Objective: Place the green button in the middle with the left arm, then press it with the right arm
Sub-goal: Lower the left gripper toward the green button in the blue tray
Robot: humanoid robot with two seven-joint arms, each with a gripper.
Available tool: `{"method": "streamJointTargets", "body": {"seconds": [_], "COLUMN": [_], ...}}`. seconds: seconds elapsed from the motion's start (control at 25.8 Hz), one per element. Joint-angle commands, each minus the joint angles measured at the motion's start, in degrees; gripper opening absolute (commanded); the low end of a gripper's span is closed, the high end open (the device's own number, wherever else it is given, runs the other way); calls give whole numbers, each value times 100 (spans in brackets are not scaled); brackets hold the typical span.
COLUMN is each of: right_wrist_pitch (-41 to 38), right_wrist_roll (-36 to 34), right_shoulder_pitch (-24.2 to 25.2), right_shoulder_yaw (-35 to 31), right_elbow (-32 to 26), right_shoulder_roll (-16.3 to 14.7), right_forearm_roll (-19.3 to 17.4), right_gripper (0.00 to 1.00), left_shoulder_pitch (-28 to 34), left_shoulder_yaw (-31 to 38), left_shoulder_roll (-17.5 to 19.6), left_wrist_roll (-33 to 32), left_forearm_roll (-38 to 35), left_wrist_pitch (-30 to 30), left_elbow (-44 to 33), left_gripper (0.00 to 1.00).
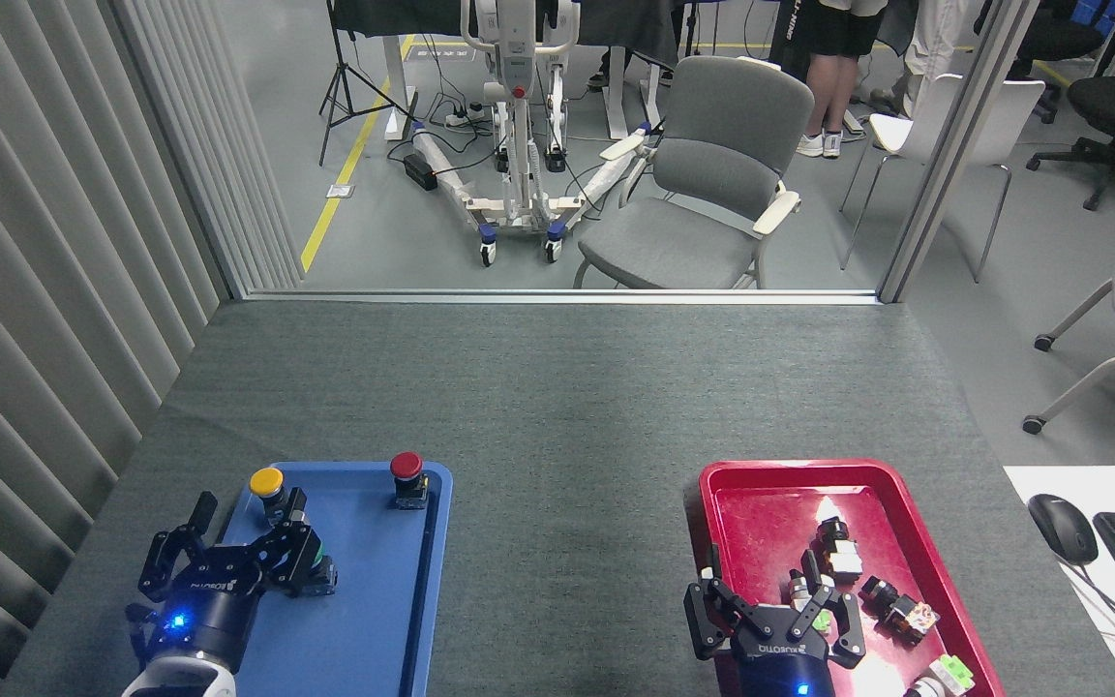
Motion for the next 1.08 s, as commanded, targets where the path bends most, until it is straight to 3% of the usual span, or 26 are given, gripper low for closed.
{"method": "streamJointTargets", "body": {"seconds": [0.0, 0.19, 1.05], "right_wrist_pitch": [-3, -3, -12], "right_wrist_roll": [-41, -41, -76], "right_shoulder_pitch": [70, 61, 26], "right_shoulder_yaw": [42, 51, 51], "right_elbow": [-1, -1, -1], "right_shoulder_roll": [5, 14, -3], "right_forearm_roll": [65, 65, 73], "right_gripper": [99, 99, 99], "left_shoulder_pitch": [7, 51, 121], "left_shoulder_yaw": [0, 36, 18], "left_shoulder_roll": [18, 27, 177], "left_wrist_roll": [15, -46, 42], "left_forearm_roll": [4, 48, -31], "left_wrist_pitch": [22, 13, -136], "left_elbow": [-13, -391, -171], "left_gripper": [100, 100, 100]}}
